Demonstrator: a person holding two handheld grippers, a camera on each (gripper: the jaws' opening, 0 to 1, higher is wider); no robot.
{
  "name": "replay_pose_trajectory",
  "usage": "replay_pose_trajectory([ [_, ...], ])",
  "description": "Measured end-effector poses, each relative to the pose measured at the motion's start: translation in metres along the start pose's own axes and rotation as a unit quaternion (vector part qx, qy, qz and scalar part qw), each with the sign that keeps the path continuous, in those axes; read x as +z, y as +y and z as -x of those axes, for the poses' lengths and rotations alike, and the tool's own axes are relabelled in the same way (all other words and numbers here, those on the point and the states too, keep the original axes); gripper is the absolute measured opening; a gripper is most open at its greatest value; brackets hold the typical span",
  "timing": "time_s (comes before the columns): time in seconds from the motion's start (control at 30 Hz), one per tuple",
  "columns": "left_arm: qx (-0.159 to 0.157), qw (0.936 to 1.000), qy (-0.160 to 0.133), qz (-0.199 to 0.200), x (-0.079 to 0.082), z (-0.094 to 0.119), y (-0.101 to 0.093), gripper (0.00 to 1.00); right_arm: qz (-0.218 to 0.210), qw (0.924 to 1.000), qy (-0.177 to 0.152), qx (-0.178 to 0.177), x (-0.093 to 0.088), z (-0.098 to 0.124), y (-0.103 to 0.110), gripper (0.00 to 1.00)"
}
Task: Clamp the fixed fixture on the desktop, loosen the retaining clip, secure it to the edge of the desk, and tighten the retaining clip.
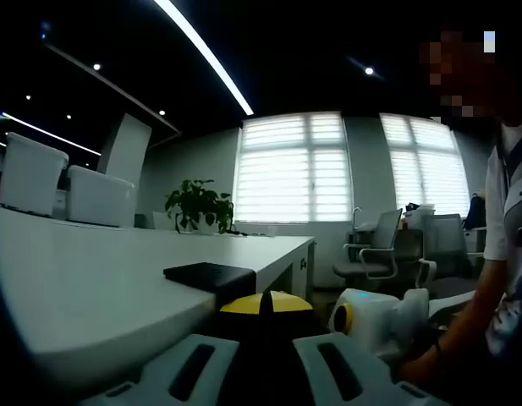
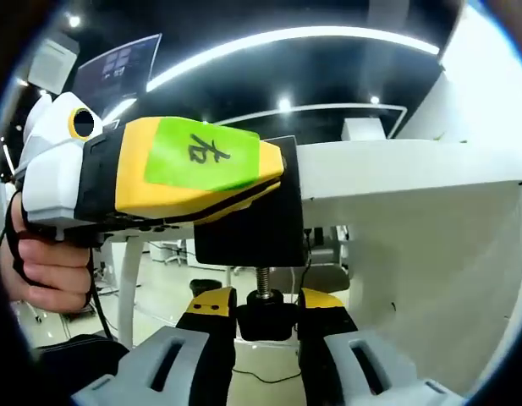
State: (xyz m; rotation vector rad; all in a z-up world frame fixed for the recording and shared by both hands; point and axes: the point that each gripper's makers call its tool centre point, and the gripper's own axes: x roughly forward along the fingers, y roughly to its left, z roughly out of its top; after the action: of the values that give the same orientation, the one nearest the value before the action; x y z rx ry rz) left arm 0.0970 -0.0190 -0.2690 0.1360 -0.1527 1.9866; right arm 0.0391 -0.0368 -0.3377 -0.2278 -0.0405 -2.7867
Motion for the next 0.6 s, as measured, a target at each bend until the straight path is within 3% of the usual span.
replay_pose_trajectory([
  [0.27, -0.001, 1.0000, -0.001, 0.001, 0.0003, 0.0000, -0.0013, 0.01, -0.012, 0.9959, -0.005, 0.090, -0.0001, -0.0010, 0.0029, 0.26],
  [0.6, -0.003, 1.0000, -0.002, 0.002, 0.0006, 0.0001, -0.0054, 0.01, 0.002, 0.9935, -0.001, 0.114, 0.0008, -0.0022, 0.0044, 0.26],
])
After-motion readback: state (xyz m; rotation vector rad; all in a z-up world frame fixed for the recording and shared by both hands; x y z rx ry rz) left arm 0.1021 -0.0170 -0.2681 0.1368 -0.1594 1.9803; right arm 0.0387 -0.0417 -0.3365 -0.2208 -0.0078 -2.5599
